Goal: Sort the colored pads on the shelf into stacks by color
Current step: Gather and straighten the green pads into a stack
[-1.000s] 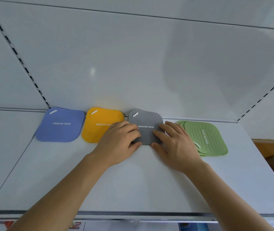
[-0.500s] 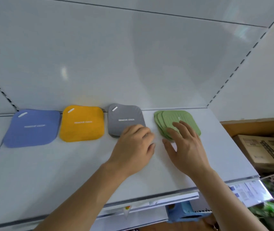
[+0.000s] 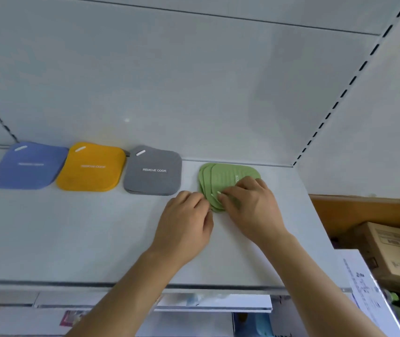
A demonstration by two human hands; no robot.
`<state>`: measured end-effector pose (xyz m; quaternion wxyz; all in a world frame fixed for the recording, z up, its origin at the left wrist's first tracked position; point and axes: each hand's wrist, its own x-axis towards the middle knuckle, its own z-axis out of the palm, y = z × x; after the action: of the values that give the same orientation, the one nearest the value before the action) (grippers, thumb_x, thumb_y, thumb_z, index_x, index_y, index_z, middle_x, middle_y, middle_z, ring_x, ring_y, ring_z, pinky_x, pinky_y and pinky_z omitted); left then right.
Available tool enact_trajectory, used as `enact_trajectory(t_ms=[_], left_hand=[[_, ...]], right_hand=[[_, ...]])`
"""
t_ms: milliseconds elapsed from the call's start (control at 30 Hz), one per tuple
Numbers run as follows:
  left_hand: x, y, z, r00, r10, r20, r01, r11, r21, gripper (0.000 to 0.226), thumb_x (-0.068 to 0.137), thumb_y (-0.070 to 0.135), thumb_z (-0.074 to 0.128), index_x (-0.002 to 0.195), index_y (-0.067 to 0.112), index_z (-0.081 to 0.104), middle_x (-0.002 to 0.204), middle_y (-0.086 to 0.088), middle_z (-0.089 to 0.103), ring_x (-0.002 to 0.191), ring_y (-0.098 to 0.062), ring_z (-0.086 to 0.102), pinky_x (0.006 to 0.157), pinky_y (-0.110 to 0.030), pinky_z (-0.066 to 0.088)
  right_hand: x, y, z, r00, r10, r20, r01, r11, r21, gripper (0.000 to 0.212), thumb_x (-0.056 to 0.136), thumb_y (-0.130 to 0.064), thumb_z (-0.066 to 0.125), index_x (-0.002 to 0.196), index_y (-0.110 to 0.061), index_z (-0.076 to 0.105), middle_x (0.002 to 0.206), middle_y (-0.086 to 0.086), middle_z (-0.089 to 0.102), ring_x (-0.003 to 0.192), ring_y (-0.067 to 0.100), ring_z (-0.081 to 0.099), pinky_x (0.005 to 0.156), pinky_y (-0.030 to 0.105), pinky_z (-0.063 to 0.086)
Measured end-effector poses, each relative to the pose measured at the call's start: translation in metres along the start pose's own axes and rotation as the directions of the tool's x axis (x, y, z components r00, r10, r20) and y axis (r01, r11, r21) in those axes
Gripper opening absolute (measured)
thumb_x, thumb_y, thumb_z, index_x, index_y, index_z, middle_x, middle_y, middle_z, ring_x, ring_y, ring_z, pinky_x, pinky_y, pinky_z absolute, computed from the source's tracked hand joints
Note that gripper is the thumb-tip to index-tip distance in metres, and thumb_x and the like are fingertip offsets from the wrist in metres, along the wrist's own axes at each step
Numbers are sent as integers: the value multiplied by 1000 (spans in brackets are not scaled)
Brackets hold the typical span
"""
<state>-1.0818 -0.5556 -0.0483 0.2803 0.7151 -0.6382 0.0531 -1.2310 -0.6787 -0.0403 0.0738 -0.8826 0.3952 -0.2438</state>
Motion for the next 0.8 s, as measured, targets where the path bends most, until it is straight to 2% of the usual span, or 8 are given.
enact_trajectory(t_ms=[133,267,367,467,533,633,700,800], left_hand=[[-7,0,-3,999,-34,16,34,999,3,19,98,22,52,94,14,69,99,3,66,94,-25,58,83,-42,51],[-8,3,-5,994,-103,29,103,995,10,17,96,22,54,96,16,69,100,5,67,95,-23,58,83,-41,51],[-5,18,-10,981,-195,-8,195,980,27,20,95,25,51,87,17,67,91,4,66,86,-26,59,74,-42,52],[-2,35,-21,964,-242,-106,234,969,-81,31,102,36,47,94,16,69,93,4,70,87,-21,63,74,-36,52],[1,51,-34,943,-330,-28,298,881,-368,35,106,46,43,102,22,69,93,10,72,88,-13,67,76,-29,53],[0,71,-45,881,-434,189,428,558,-711,30,106,50,47,107,28,68,87,5,75,81,-11,70,72,-25,55],[-4,66,-41,854,-490,177,440,497,-748,21,105,40,53,109,27,69,91,8,77,85,-8,72,75,-23,56],[-8,37,-35,810,-578,95,462,532,-709,23,107,39,53,107,26,71,92,9,77,87,-11,72,80,-37,60]], right_hand=[[4,11,0,991,-129,30,128,991,33,37,93,-57,56,92,-29,80,92,-3,61,84,28,56,72,38,53],[11,12,0,995,-92,50,85,989,120,38,94,-44,49,76,-23,74,83,-2,59,78,30,54,66,41,54],[6,4,-10,993,-37,-109,52,989,140,34,95,-32,52,69,-16,66,71,-1,57,67,29,52,55,40,50],[-14,-13,-34,951,-4,-309,63,981,183,27,97,-25,58,75,-15,70,75,-1,68,69,26,58,59,38,49],[-31,-32,-43,944,8,-330,88,957,276,23,98,-27,59,84,-16,74,86,-5,73,78,19,64,68,34,51],[-49,-55,-37,978,74,-196,48,830,556,21,102,-23,57,104,-21,77,108,-12,73,102,9,69,84,26,54],[-54,-59,-31,989,61,-135,41,761,648,24,102,-12,57,112,-21,78,118,-13,70,112,10,68,91,23,53],[-54,-50,-28,987,65,-150,40,795,606,26,100,-8,58,114,-18,78,119,-13,71,111,4,68,93,19,52]])
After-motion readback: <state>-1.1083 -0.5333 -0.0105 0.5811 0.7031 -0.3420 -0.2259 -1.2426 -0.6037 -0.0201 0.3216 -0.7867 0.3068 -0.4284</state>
